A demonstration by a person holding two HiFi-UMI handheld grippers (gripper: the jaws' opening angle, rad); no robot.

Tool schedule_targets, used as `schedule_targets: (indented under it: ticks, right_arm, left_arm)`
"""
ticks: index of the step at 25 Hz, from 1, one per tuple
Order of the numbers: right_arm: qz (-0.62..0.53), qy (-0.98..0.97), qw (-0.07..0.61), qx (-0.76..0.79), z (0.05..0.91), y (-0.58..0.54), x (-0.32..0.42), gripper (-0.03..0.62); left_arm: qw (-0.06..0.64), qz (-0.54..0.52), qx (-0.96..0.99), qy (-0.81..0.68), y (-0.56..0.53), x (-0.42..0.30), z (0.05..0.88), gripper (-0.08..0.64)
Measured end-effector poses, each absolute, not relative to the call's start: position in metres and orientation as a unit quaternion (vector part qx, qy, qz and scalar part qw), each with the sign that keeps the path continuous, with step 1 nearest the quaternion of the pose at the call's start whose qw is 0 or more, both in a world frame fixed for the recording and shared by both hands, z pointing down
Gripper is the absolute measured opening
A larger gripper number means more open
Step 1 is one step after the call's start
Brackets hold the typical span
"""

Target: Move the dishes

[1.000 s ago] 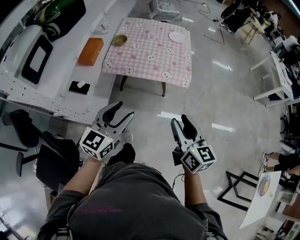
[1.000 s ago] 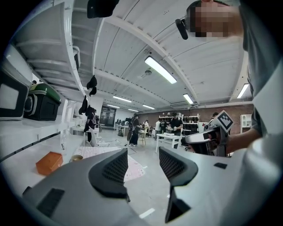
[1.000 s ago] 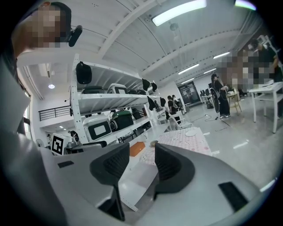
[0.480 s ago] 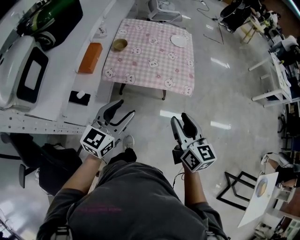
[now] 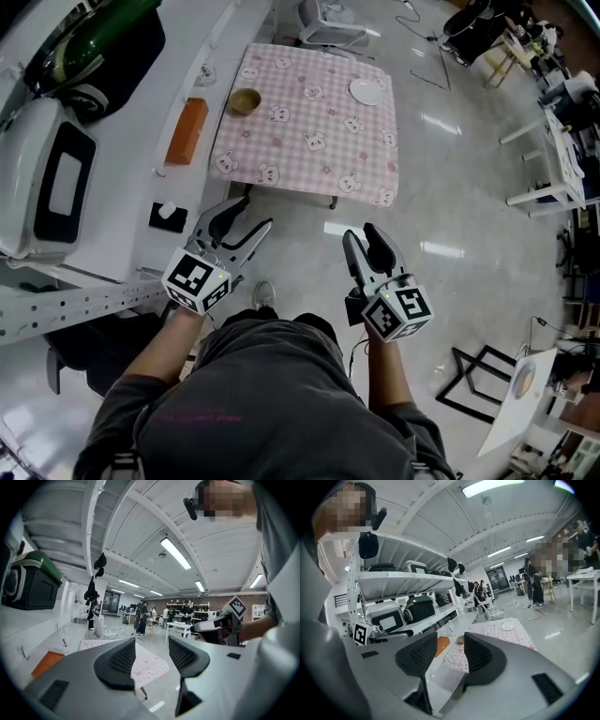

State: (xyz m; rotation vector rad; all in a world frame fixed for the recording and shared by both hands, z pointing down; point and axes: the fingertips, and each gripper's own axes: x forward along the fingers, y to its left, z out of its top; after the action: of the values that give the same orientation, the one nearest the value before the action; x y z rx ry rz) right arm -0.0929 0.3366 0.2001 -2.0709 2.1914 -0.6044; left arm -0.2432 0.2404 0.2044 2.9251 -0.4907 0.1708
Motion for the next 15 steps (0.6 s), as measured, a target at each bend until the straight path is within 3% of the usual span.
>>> schedule_targets:
  ticks: [15]
  right_arm:
    - [-0.197,0.714,0.036,-0.671,0.204,0.284,-0.073,0.163]
  left_arm:
    - [0.083,0.055,0.980,-0.172,0.189,-0.225,0.206,0.219]
